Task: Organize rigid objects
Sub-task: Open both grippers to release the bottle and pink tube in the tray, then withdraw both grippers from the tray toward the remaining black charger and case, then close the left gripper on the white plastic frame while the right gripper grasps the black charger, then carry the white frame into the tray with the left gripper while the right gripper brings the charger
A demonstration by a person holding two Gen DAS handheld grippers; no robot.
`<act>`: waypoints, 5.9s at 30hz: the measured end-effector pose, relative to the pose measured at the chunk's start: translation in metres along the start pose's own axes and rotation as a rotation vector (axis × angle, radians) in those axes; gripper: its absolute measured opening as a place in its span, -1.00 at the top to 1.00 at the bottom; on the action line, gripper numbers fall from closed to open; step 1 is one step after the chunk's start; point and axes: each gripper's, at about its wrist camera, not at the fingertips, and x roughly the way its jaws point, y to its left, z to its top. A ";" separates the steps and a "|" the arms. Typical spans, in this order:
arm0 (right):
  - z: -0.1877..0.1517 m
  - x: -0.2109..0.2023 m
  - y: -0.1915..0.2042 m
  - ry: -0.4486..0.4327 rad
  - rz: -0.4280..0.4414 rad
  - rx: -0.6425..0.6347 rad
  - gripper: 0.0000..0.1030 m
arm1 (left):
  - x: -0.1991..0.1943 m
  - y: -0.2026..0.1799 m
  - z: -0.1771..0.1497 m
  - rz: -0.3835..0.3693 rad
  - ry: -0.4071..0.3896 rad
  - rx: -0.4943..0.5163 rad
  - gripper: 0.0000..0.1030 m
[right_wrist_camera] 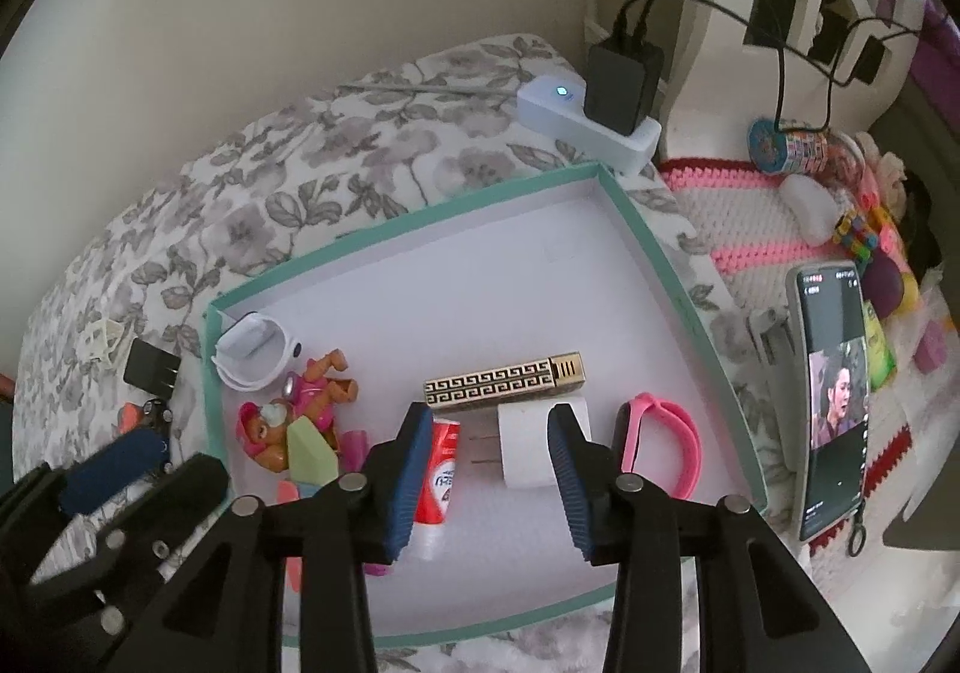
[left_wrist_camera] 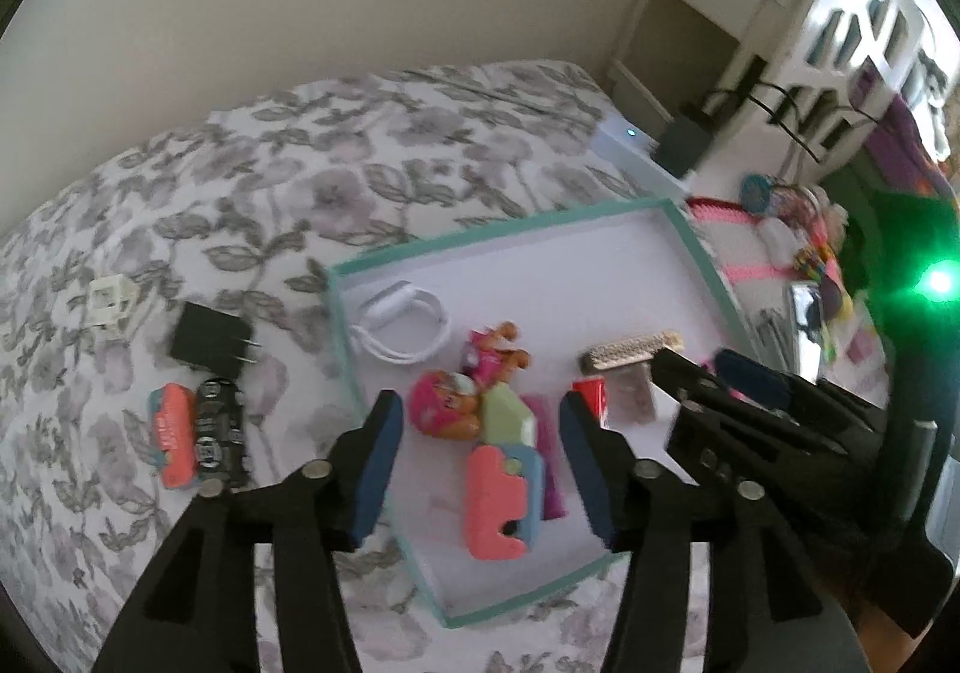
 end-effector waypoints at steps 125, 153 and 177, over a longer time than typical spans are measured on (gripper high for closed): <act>-0.005 -0.013 0.211 -0.108 0.245 -0.357 -0.31 | -0.063 0.211 0.017 0.256 -0.173 -0.367 -0.04; -0.015 -0.024 0.000 -0.041 0.037 0.048 -0.31 | -0.031 0.022 -0.022 0.073 -0.096 -0.173 -0.04; -0.019 0.005 -0.006 0.063 0.013 0.012 -0.31 | 0.020 0.011 -0.039 0.018 0.079 -0.188 -0.04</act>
